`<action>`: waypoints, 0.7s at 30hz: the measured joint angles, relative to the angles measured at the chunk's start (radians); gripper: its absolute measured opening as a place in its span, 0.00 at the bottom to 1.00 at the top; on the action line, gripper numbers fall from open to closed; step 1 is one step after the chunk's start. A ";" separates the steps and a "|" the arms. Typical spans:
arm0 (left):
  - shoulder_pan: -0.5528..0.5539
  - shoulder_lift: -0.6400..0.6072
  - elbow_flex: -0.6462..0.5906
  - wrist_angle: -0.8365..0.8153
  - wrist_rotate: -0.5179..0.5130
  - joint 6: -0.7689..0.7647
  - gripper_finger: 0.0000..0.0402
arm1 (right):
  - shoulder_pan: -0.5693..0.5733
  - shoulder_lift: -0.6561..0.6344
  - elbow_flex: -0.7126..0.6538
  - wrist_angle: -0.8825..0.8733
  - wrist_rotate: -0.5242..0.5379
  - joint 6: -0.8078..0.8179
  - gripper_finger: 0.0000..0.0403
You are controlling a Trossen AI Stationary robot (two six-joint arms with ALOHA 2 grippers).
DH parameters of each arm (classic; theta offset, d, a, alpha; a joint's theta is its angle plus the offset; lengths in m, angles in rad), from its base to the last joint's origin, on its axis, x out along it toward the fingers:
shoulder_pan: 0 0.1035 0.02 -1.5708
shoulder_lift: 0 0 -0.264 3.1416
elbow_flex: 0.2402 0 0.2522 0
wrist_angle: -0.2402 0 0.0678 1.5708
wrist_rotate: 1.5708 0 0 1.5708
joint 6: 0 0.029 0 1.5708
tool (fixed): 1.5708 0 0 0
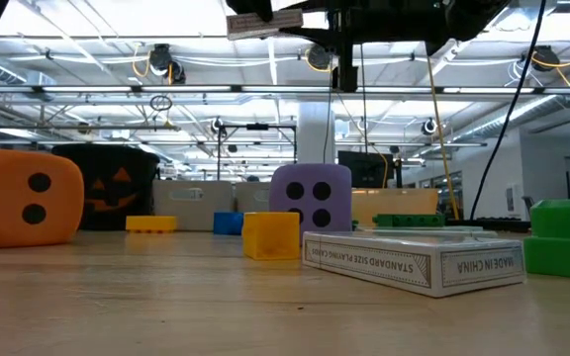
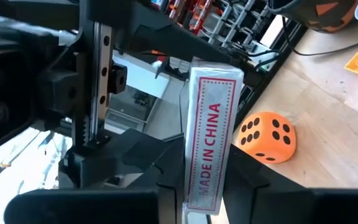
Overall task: Pick & Place Toys
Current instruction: Put the red deck of cards into the left gray bin
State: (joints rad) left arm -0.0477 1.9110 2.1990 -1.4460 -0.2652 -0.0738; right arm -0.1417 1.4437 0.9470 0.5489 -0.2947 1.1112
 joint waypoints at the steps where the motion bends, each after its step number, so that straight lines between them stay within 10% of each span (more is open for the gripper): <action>1: 0.000 0.000 0.000 0.000 0.004 -0.002 0.87 | 0.000 0.000 0.000 0.001 0.000 -0.002 0.14; 21: 0.002 -0.197 0.001 0.010 0.016 -0.128 0.88 | -0.029 -0.012 0.000 0.004 -0.076 -0.032 0.14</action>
State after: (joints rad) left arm -0.0454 1.7145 2.2002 -1.4363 -0.2493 -0.2022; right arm -0.1711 1.4316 0.9465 0.5526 -0.3709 1.0793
